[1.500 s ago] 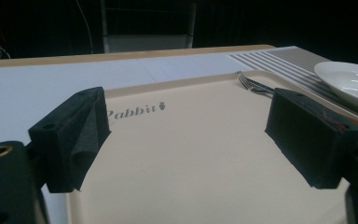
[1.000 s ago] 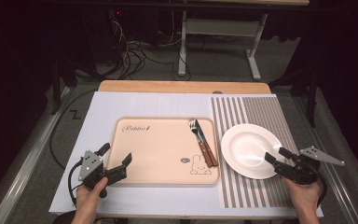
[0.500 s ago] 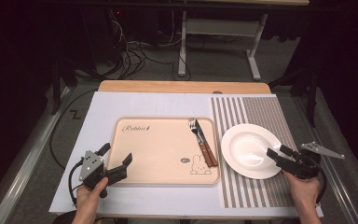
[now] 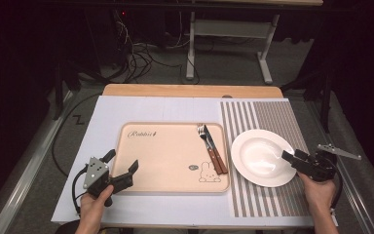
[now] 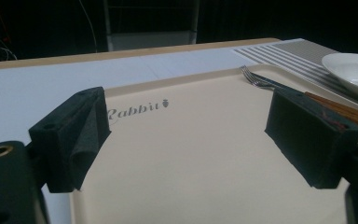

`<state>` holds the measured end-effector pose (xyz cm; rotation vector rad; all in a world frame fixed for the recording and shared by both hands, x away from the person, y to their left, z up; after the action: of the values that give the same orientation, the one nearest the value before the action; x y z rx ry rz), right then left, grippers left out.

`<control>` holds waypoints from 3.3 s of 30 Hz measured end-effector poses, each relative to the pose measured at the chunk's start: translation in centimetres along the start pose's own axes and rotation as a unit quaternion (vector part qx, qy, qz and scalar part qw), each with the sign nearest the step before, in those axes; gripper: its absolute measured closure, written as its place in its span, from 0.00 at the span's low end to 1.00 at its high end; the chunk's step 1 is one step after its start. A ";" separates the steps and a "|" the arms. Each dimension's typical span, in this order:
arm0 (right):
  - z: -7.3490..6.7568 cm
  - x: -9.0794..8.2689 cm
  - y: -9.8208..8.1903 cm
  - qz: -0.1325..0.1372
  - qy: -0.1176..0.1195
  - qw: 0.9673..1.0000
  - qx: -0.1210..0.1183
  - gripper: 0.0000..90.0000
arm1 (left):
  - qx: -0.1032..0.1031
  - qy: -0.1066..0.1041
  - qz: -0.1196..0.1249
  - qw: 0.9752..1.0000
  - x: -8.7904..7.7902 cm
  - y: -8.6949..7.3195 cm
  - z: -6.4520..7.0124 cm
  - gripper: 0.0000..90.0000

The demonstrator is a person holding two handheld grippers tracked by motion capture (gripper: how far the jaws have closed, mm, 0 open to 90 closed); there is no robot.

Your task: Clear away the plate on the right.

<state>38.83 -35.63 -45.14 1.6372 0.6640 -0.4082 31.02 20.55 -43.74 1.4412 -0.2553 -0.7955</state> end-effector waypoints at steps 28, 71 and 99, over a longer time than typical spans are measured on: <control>1.8 2.2 0.1 -0.069 0.034 0.995 0.065 0.58 | 0.001 0.001 -0.003 1.000 0.1 -0.1 0.0 0.16; 2.1 4.2 -0.3 -0.138 0.066 0.985 0.080 0.78 | 0.000 0.002 -0.007 1.000 0.3 -0.2 0.0 0.16; 0.5 2.6 1.4 -0.098 0.132 0.980 0.113 0.92 | -0.001 0.006 -0.005 1.000 0.4 -0.2 -0.2 0.16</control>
<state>41.77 -35.72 -45.68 1.8679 1.0140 -0.4249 31.35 20.49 -44.02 1.4460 -0.2385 -0.7954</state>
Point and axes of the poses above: each handheld gripper's, and its own axes: x roughly forward along the jaws, y roughly out of its top, z roughly to its right, the point moved 5 cm from there along x, roughly forward along the jaws, and after that the axes turned 13 degrees about -y, right-handed, at the moved point
